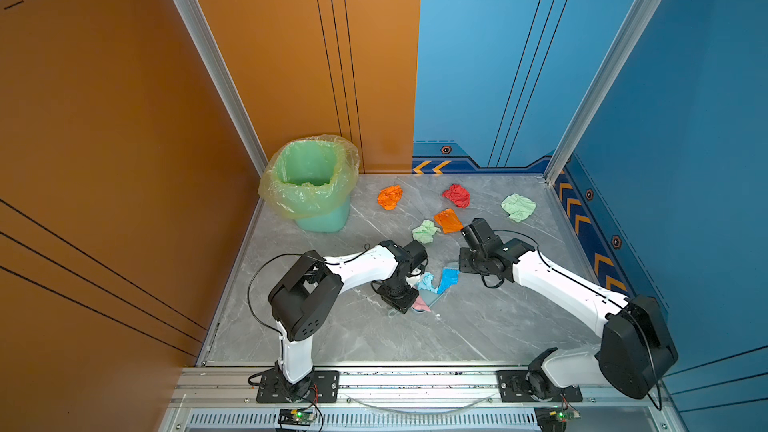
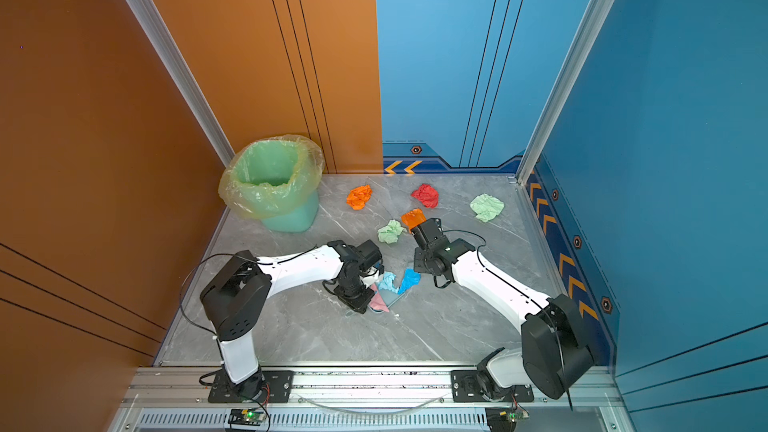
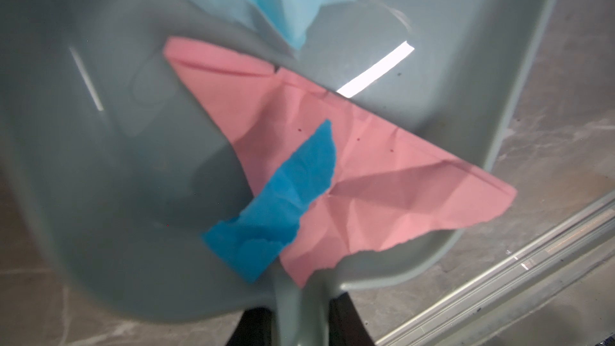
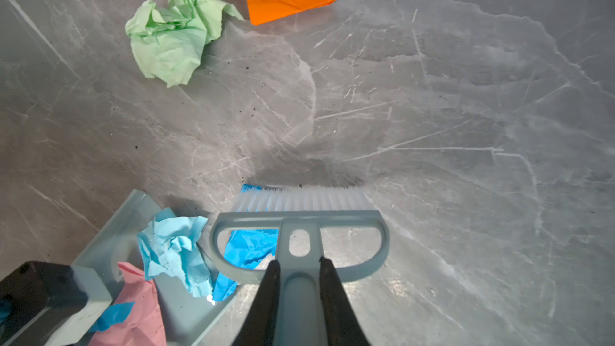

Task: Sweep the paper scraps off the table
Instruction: 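Sweep the blue scrap into the dustpan with the right gripper's brush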

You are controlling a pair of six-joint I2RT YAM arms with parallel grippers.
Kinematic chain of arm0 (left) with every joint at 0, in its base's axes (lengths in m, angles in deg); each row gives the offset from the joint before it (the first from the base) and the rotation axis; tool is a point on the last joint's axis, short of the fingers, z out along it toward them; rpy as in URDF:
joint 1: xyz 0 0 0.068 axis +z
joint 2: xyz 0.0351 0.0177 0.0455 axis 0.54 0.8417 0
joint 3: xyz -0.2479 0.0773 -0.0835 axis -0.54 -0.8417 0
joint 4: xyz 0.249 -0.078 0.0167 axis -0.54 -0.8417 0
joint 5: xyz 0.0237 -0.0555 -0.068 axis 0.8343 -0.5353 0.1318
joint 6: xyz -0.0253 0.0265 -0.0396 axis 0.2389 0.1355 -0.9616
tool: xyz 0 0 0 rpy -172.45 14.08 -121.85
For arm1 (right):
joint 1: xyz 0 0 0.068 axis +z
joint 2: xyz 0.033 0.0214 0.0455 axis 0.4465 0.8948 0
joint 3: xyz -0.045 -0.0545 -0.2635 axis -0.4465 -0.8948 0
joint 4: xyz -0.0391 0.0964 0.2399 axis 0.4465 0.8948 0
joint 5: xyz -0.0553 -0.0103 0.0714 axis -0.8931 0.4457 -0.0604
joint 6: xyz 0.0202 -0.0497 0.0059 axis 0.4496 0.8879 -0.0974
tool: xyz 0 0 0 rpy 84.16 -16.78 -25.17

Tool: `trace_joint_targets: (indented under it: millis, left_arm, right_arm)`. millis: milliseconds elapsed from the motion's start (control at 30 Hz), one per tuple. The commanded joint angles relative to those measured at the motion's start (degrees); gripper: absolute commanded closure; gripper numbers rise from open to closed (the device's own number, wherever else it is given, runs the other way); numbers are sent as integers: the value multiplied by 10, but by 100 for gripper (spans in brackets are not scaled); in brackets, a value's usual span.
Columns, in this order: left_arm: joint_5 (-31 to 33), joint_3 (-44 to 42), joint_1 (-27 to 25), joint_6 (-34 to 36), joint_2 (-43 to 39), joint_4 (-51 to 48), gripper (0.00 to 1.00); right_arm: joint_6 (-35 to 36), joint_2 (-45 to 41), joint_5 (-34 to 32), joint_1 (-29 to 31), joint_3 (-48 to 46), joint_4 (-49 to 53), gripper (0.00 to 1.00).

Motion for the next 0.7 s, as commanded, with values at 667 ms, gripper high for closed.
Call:
trace_joint_targets:
  millis: [667]
  left_arm:
    - [3, 16, -10, 5, 12, -15, 100]
  right_arm:
    - [-28, -69, -4, 24, 21, 26, 100]
